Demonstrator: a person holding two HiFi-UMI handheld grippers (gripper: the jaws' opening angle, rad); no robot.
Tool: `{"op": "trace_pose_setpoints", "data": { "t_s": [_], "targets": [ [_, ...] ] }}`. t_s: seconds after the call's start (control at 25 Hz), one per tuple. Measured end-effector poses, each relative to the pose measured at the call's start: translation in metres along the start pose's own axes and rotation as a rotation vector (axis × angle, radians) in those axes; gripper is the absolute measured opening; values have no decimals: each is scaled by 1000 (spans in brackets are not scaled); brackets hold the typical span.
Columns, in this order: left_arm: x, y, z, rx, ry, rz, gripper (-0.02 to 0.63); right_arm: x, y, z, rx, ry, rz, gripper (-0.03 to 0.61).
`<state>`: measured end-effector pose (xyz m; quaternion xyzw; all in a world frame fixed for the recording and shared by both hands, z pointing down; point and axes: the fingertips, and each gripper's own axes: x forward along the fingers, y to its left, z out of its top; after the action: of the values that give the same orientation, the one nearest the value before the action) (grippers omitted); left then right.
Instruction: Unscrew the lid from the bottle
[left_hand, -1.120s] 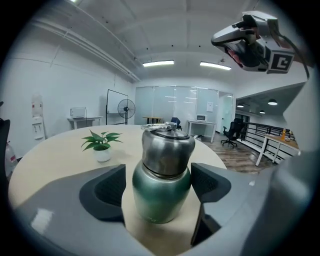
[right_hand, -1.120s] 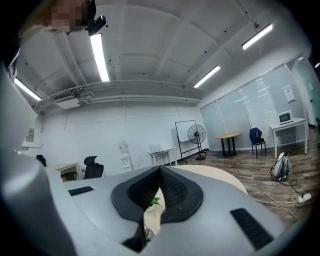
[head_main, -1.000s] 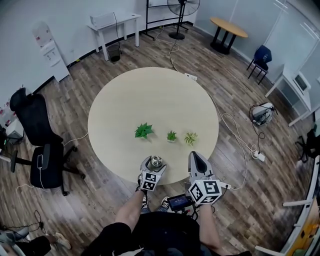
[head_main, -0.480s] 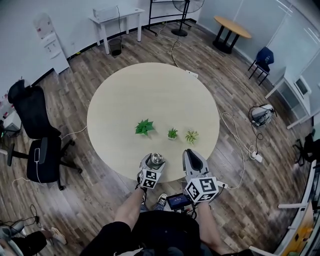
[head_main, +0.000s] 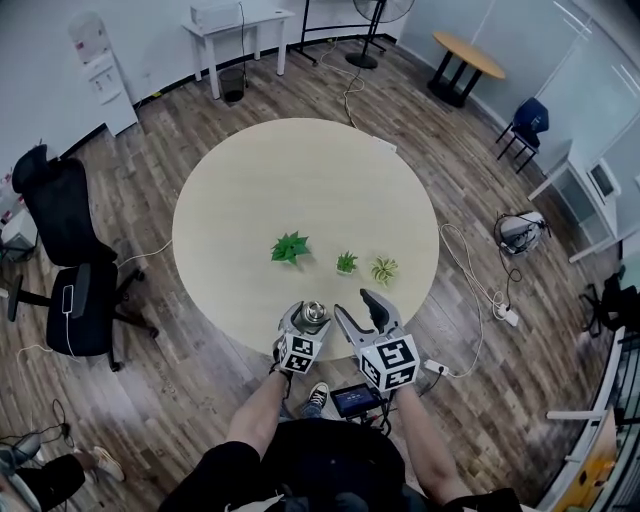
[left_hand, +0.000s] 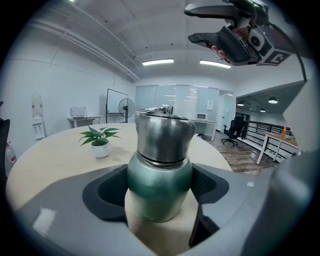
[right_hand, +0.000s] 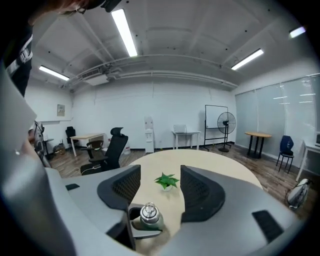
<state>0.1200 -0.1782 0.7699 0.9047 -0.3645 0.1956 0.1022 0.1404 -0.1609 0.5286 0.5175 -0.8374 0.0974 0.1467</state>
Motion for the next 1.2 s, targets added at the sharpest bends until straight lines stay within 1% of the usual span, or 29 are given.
{"op": "trace_pose_setpoints", "data": {
  "t_s": [0.24,0.32,0.44,0.56,0.68,0.88,1.0,1.12,1.2],
  "targets": [
    [0,0,0,2,-9,-5,370,36,19,-47,-53,160,99,252],
    [0,-1,1,5,-10,-8,370,46,24,-62,-81,209,135,250],
    [0,-2,2,8,-13,-8,370,60,29,-91,-133,312,188,249],
    [-1,-2,2,8,-15,-8,370,72,32,-122,-170,415,224,247],
    [0,-2,1,8,-17,-12,370,81,34,-143,-194,491,250,242],
    [1,-2,1,11,-21,-12,370,89,35,-154,-172,556,281,251],
    [0,-1,2,11,-23,-12,370,90,37,-160,-204,607,314,233],
    [0,-2,2,12,-22,-17,370,90,38,-160,-229,635,352,232],
    [1,-2,2,14,-22,-19,370,88,38,-160,-293,652,402,232]
  ]
}}
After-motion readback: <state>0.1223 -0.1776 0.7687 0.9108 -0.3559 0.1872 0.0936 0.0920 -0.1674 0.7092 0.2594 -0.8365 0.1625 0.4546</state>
